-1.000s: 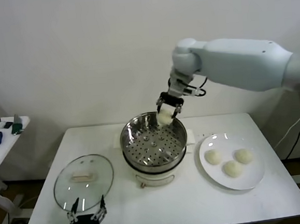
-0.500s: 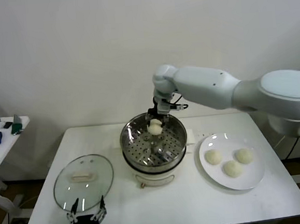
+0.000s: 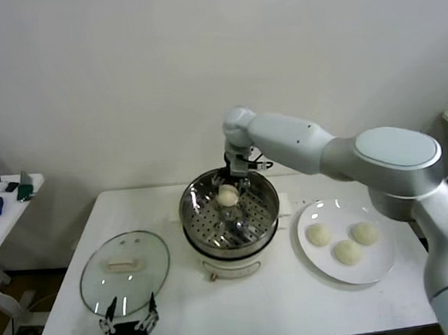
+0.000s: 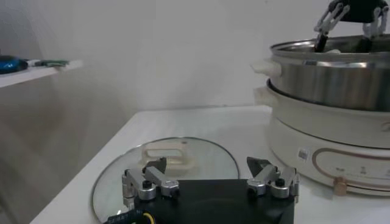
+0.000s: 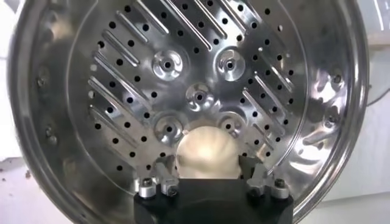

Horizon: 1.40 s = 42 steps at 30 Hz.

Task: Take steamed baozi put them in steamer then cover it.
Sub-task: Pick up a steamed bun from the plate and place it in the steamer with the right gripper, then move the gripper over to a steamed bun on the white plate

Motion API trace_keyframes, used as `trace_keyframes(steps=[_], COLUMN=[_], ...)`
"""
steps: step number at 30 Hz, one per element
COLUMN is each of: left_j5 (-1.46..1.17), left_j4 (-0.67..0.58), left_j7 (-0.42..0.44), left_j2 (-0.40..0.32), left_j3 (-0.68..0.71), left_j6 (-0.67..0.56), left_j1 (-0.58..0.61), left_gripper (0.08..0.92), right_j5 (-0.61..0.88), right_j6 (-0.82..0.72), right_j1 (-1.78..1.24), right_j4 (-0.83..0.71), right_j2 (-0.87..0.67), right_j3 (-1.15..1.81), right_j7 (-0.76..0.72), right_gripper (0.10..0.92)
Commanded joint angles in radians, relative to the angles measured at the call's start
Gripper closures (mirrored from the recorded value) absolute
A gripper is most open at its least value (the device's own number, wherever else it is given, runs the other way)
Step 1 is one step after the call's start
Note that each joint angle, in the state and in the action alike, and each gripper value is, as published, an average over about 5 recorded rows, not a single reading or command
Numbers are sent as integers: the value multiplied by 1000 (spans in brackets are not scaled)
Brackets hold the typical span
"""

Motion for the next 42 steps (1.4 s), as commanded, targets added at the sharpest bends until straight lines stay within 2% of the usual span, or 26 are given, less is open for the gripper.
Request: trace_keyframes(steps=[1,3,5,10,15,19,24,29,42], left_j5=[4,4,4,6,8,7,6,6,7], left_j4=[-6,-6,-4,3,14,18,17,22,32], left_j7=[0,0,0,2,5,6,6,6,5], left_j2=[-2,-2,-1,0,1,6,5,2,3], left_j3=[1,2,3,10,11,5,0,-1,1], left_j6=[0,0,0,0,4,4,0,-4,-8], left_j1=[8,8,6,-3,-17,-21,-16,-15,-13], left_gripper=[177,177,177,177,177,177,177,177,177], right_j5=[625,794,888,878,866,817,676,625,521], right_j6=[-192,-355,-526,-891,-1065,-1122,-1131,-1132,-1125], right_j1=[354,450,534,610,505,337,136,-41,-240], right_j4=[202,296,398,613,740,731,610,515,335], right_j2=[-162,-255,-359,-554,-669,-697,-675,-638,-543], right_j3=[-350,-450,-547,-690,-654,-543,-417,-299,-119], right_j7=[-105,-119,-107,-12,83,131,146,157,202], right_gripper=[204,203,203,202,203,203,203,203,203])
